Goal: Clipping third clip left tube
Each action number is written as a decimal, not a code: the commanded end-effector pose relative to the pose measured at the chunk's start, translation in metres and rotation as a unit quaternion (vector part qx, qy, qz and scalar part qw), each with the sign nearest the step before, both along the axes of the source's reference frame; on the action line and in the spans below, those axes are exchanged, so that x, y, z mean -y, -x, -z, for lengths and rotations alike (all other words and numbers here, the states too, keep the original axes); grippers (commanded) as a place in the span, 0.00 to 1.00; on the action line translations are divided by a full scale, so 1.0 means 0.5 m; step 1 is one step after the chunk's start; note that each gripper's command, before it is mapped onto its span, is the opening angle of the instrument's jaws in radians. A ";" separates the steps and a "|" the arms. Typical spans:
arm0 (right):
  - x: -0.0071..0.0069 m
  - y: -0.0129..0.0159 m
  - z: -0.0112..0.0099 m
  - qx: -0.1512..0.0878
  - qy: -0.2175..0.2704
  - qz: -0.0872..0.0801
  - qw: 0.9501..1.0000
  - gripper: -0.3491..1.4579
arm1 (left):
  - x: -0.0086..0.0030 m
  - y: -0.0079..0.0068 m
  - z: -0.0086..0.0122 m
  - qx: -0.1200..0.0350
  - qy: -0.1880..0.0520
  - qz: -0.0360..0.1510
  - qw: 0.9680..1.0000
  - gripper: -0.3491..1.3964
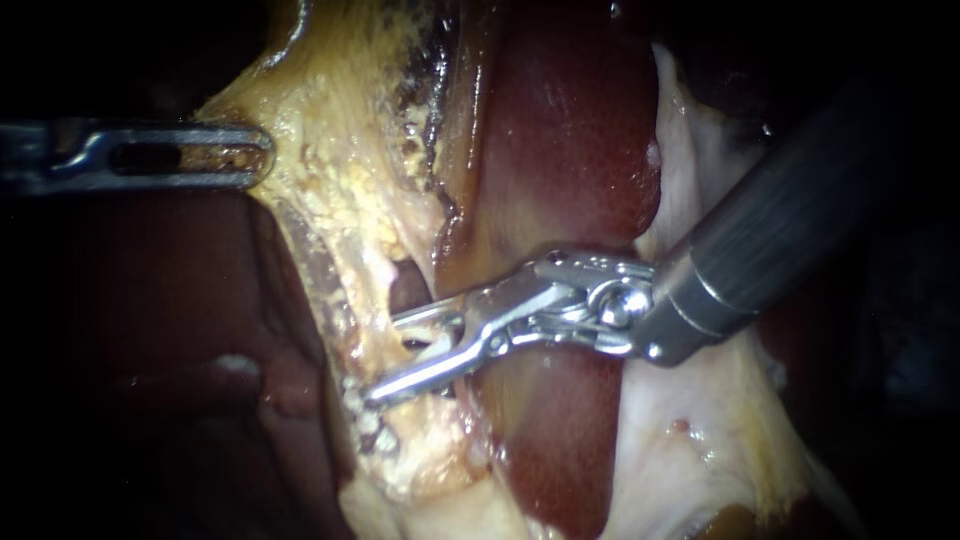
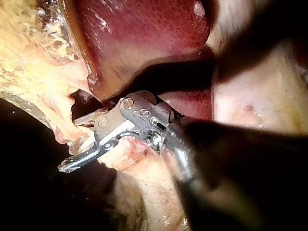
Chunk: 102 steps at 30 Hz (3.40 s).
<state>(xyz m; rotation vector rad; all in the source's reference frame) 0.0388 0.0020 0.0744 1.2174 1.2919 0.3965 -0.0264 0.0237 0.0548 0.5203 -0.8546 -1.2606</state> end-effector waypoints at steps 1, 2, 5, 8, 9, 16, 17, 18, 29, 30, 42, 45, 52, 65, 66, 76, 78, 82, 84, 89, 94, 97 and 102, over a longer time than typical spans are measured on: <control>0.0004 -0.0006 0.0001 -0.003 -0.005 0.003 1.000 0.44 | -0.0001 0.0001 0.0000 -0.001 0.000 0.001 1.000 0.00; 0.0008 -0.0011 0.0001 -0.008 -0.009 0.005 1.000 0.44 | -0.0001 0.0001 -0.0001 -0.001 0.000 0.001 1.000 0.00; 0.0018 -0.0029 0.0001 -0.023 -0.021 0.010 0.999 0.44 | -0.0002 0.0002 -0.0002 -0.001 0.000 0.001 1.000 0.00; 0.0023 -0.0035 0.0004 -0.042 -0.040 0.016 0.998 0.44 | -0.0002 0.0002 -0.0002 -0.001 0.000 0.001 1.000 0.00; 0.0024 -0.0033 0.0006 -0.046 -0.045 0.018 0.998 0.44 | -0.0002 0.0002 -0.0002 -0.001 0.000 0.001 1.000 0.00; 0.0026 0.0008 0.0012 -0.054 -0.069 0.043 0.995 0.43 | -0.0006 -0.0006 -0.0008 -0.003 0.001 0.003 1.000 0.00; 0.0023 0.0013 0.0010 -0.047 -0.066 0.044 0.996 0.43 | -0.0008 -0.0008 -0.0010 -0.003 0.001 0.003 1.000 0.00; 0.0019 0.0014 0.0007 -0.041 -0.063 0.042 0.996 0.43 | -0.0010 -0.0010 -0.0012 -0.003 0.001 0.003 1.000 0.00; -0.0034 0.0027 -0.0085 0.026 -0.040 -0.002 0.999 0.43 | -0.0012 -0.0014 -0.0006 -0.005 0.000 0.005 1.000 0.00; -0.0036 0.0028 -0.0088 0.028 -0.040 -0.004 0.999 0.43 | -0.0012 -0.0014 -0.0005 -0.005 0.000 0.005 1.000 0.00; -0.0042 0.0025 -0.0091 0.056 -0.029 -0.015 0.998 0.43 | -0.0012 -0.0013 0.0004 -0.006 0.000 0.006 1.000 0.00; -0.0047 0.0026 -0.0089 0.058 -0.029 -0.019 0.998 0.43 | -0.0011 -0.0013 0.0006 -0.005 0.000 0.007 1.000 0.00; -0.0074 0.0037 -0.0081 0.068 -0.032 -0.037 0.997 0.44 | -0.0011 -0.0013 0.0007 -0.005 0.000 0.007 1.000 0.00; -0.0056 0.0058 -0.0057 0.051 -0.033 -0.009 0.998 0.44 | -0.0012 -0.0014 0.0017 -0.004 0.002 0.007 1.000 0.00; -0.0053 0.0060 -0.0053 0.048 -0.033 -0.005 0.998 0.43 | -0.0012 -0.0014 0.0018 -0.003 0.002 0.008 1.000 0.00; -0.0012 0.0045 -0.0012 0.014 -0.039 0.028 0.999 0.43 | -0.0014 -0.0015 0.0019 -0.003 0.002 0.008 1.000 0.00; -0.0006 0.0033 -0.0009 0.000 -0.041 0.026 0.999 0.43 | -0.0015 -0.0014 0.0019 -0.003 0.002 0.008 1.000 0.00; 0.0011 0.0009 -0.0007 -0.020 -0.058 0.028 0.998 0.43 | -0.0016 -0.0014 0.0017 -0.003 0.002 0.008 1.000 0.00; 0.0018 -0.0001 -0.0005 -0.029 -0.067 0.029 0.997 0.43 | -0.0018 -0.0014 0.0015 -0.003 0.002 0.008 1.000 0.00; 0.0015 -0.0020 0.0005 -0.056 -0.091 0.018 0.994 0.43 | -0.0022 -0.0015 0.0010 -0.004 0.002 0.008 1.000 0.00; 0.0004 -0.0027 0.0008 -0.044 -0.105 -0.011 0.993 0.42 | -0.0024 -0.0015 0.0012 -0.004 0.001 0.009 1.000 0.00; -0.0008 -0.0026 0.0011 -0.035 -0.111 -0.028 0.993 0.42 | -0.0025 -0.0014 0.0012 -0.004 0.001 0.009 1.000 0.00; -0.0019 -0.0025 0.0021 -0.022 -0.121 -0.046 0.991 0.42 | -0.0028 -0.0014 0.0013 -0.003 0.001 0.010 1.000 0.00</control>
